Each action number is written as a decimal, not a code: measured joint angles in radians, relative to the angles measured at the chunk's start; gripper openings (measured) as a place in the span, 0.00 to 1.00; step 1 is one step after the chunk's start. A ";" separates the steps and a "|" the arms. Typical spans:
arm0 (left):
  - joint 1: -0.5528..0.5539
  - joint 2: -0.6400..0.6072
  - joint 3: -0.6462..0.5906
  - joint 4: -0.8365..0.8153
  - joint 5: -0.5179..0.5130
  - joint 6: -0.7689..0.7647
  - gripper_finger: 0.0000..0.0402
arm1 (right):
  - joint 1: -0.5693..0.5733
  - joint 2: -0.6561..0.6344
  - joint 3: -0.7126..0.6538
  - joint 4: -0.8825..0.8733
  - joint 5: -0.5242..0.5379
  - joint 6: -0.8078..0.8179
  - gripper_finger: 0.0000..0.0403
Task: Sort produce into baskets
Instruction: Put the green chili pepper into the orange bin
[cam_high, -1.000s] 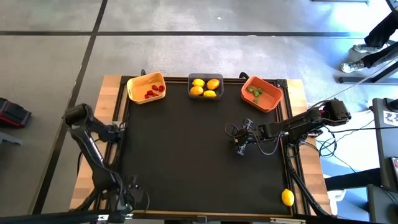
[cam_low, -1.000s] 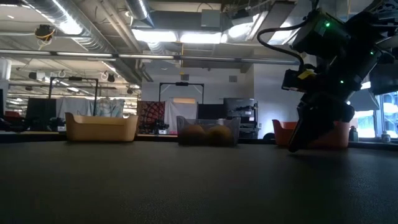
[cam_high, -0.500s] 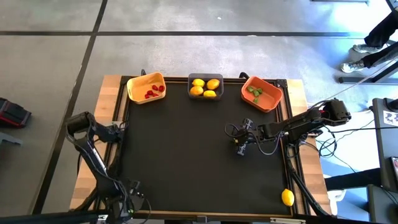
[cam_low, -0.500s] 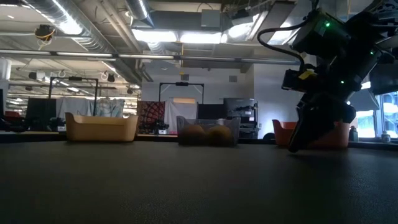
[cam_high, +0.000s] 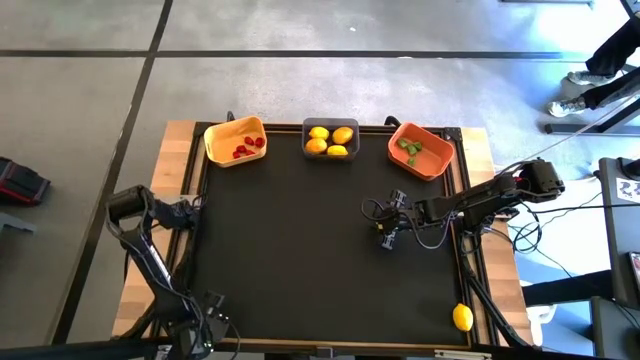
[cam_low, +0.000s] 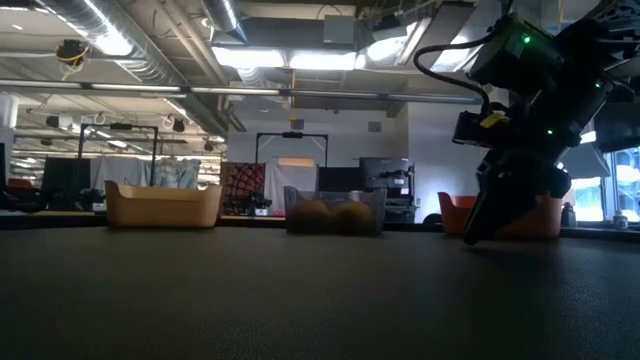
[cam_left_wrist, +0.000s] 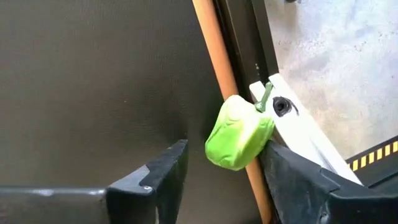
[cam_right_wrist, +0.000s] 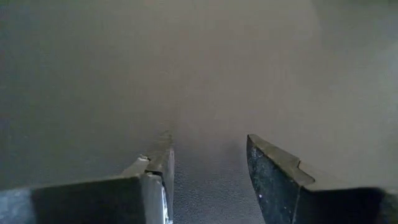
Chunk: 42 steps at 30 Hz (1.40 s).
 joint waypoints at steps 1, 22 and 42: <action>0.000 0.001 0.000 0.000 0.000 -0.003 0.48 | 0.000 0.000 0.000 0.000 0.000 0.000 0.37; 0.068 0.001 0.000 0.036 -0.047 0.028 0.09 | 0.000 0.000 0.000 0.002 0.012 0.000 0.37; 0.168 -0.001 0.000 0.192 0.053 -0.823 0.45 | 0.000 0.000 0.000 -0.002 0.011 0.000 0.37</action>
